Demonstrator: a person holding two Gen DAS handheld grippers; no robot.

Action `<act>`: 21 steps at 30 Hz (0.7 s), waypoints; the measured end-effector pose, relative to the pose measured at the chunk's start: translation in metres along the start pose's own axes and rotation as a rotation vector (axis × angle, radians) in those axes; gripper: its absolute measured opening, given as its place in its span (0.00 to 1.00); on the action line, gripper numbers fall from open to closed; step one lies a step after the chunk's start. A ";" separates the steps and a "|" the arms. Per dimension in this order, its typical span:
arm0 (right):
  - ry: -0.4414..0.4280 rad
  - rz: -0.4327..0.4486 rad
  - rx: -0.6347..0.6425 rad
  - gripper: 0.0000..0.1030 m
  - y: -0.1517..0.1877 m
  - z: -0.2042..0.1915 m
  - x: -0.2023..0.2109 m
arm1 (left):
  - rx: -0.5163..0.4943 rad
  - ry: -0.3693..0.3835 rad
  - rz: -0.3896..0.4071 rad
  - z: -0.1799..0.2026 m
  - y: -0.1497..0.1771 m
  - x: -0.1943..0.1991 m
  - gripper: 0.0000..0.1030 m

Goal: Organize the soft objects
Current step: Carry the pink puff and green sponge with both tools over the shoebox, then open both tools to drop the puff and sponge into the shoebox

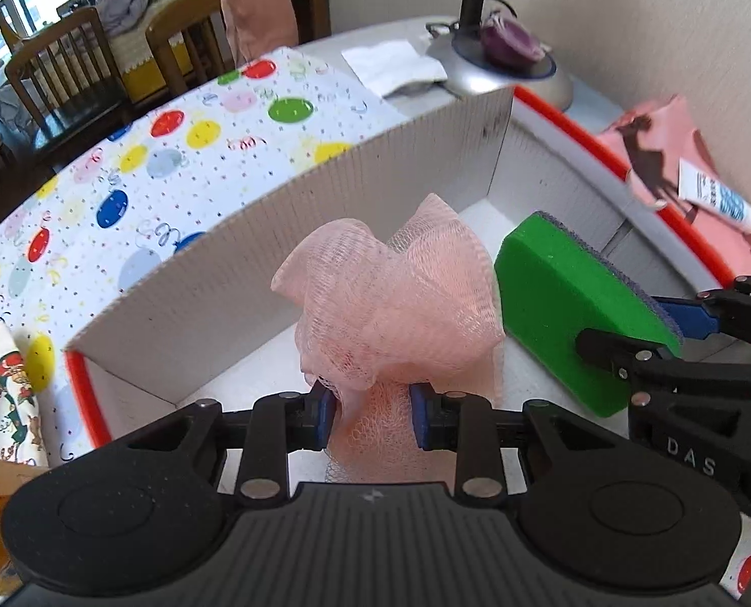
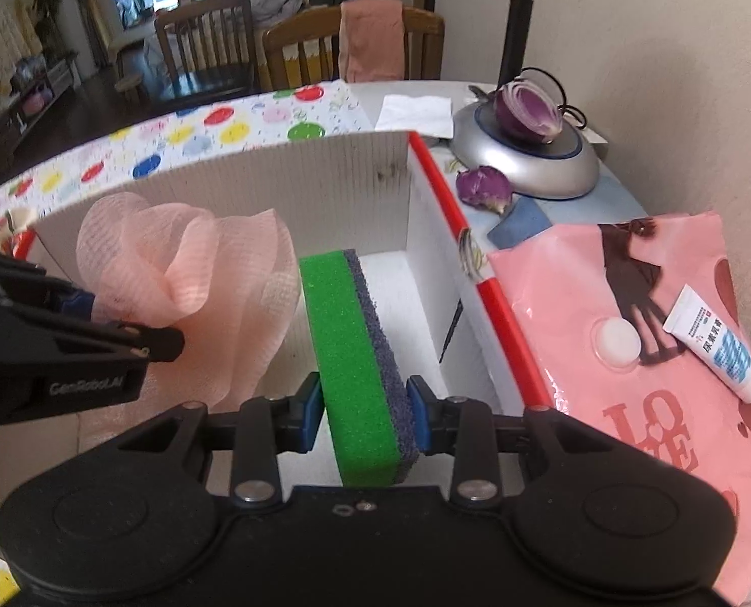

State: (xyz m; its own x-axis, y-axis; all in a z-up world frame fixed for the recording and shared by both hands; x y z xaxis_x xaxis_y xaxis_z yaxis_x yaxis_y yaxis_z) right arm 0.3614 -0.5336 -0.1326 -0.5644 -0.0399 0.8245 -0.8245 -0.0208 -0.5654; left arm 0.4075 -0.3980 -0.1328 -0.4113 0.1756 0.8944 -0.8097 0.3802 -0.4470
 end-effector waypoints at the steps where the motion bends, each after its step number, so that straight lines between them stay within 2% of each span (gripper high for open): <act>1: 0.002 -0.004 0.003 0.33 0.001 0.000 -0.001 | -0.004 0.001 -0.007 0.001 0.000 -0.003 0.28; 9: -0.012 -0.016 0.029 0.34 0.001 -0.003 -0.005 | 0.005 0.007 -0.052 0.001 0.000 -0.017 0.29; 11: -0.018 -0.014 0.036 0.36 0.001 -0.004 -0.005 | 0.007 0.009 -0.057 0.001 0.001 -0.017 0.34; 13: -0.022 -0.009 0.041 0.38 0.000 -0.005 -0.003 | 0.012 0.013 -0.054 0.000 0.001 -0.016 0.51; 15: -0.024 -0.005 0.047 0.39 0.000 -0.006 -0.001 | 0.016 0.019 -0.044 -0.001 0.002 -0.013 0.58; 21: -0.049 0.018 0.044 0.45 0.000 -0.008 0.013 | 0.042 0.040 -0.016 -0.006 0.007 0.000 0.59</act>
State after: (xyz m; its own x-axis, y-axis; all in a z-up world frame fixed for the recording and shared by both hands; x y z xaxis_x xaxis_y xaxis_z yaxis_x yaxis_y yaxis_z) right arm 0.3543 -0.5256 -0.1218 -0.5755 -0.0895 0.8129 -0.8112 -0.0632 -0.5813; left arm 0.4042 -0.3899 -0.1355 -0.3818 0.2061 0.9010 -0.8332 0.3451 -0.4320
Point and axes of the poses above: each gripper's, at about its wrist camera, not at the fingertips, and x roughly against the way its jaws point, z to its right, y to its underside, the point moved 3 cm from there along -x, roughly the way its jaws point
